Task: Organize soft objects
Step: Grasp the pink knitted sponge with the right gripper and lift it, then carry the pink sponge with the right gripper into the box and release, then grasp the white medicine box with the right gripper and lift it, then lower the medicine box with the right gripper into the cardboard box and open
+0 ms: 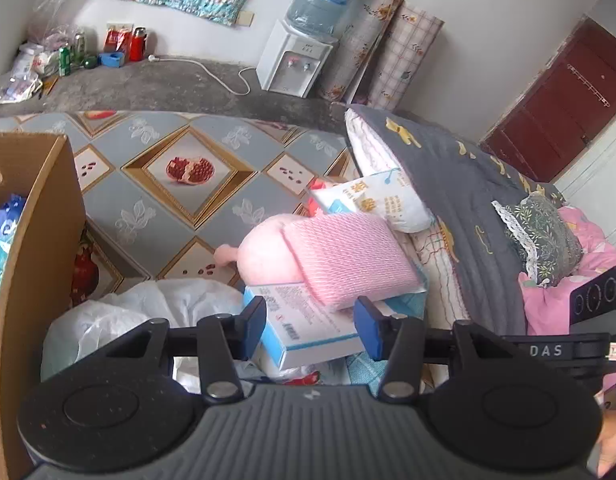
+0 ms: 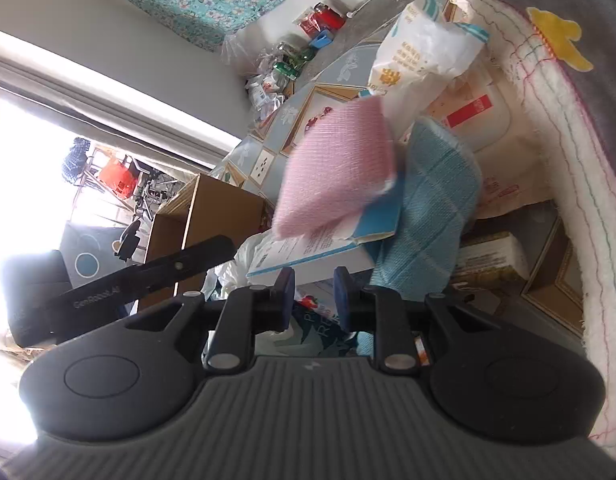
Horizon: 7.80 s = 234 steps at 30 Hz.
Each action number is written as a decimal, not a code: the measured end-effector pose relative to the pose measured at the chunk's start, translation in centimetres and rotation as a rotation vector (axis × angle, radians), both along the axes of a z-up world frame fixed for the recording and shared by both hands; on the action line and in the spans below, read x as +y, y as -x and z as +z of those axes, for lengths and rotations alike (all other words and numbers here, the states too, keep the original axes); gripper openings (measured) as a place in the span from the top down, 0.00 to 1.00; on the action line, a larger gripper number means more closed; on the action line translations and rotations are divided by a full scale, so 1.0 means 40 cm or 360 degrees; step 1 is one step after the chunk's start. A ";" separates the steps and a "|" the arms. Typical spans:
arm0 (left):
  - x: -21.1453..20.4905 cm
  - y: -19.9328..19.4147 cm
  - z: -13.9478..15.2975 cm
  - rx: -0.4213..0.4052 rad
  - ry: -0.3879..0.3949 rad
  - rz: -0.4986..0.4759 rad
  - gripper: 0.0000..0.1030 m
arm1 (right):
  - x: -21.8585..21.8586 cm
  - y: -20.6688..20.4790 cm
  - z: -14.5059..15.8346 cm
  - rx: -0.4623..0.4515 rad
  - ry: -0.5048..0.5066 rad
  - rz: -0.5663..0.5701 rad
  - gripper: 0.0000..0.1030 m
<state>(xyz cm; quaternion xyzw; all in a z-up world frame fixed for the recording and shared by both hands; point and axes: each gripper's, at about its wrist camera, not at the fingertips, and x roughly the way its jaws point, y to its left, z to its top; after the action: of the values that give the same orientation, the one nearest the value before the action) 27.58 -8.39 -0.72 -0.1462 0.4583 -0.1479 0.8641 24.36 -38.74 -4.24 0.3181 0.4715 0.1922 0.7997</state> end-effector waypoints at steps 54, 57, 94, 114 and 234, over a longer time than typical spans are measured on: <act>0.096 0.114 0.114 -0.0126 0.0106 0.0090 0.53 | 0.257 -0.113 0.277 -0.0395 0.0377 0.0167 0.58; 0.183 0.166 0.141 -0.0181 0.0086 0.0205 0.53 | 0.379 -0.119 0.314 -0.0448 0.0379 0.0300 0.57; 0.671 0.096 -0.095 0.0237 0.0031 0.0831 0.54 | 1.099 -0.489 0.124 -0.0397 0.0660 0.0851 0.58; 0.331 0.289 0.110 -0.0257 -0.0054 0.0320 0.37 | 0.468 -0.021 0.375 -0.0489 0.0654 0.0375 0.44; 0.834 0.068 -0.058 0.0174 -0.0459 0.0742 0.57 | 1.183 -0.384 -0.173 0.0413 -0.0103 0.0252 0.83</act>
<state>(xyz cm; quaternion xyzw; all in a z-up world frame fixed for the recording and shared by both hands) 24.88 24.97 -3.04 -0.1310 0.4745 0.1299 0.8607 39.73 8.59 -11.15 0.3277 0.5881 0.2272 0.7037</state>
